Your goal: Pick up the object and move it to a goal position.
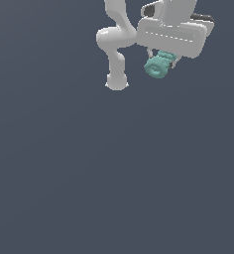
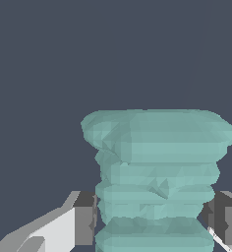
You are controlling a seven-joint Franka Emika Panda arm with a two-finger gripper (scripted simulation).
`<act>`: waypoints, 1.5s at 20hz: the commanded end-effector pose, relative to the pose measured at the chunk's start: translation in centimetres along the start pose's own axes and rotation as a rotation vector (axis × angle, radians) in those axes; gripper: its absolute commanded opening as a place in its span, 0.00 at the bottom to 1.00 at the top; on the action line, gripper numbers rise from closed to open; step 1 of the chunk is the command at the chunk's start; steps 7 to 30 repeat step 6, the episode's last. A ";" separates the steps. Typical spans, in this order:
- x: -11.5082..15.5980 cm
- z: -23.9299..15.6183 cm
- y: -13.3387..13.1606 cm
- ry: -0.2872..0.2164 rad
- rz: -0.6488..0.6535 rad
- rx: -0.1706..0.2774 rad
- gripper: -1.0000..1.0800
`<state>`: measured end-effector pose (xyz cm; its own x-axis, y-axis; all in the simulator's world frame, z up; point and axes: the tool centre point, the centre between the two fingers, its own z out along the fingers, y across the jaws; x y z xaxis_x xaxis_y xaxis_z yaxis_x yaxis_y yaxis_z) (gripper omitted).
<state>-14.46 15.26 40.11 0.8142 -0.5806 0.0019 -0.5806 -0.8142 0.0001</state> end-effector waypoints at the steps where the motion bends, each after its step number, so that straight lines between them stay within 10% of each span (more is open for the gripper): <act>1: -0.5 -0.7 0.0 -0.001 0.001 -0.001 0.00; 30: -0.7 -1.1 -0.1 -0.002 0.000 0.000 0.00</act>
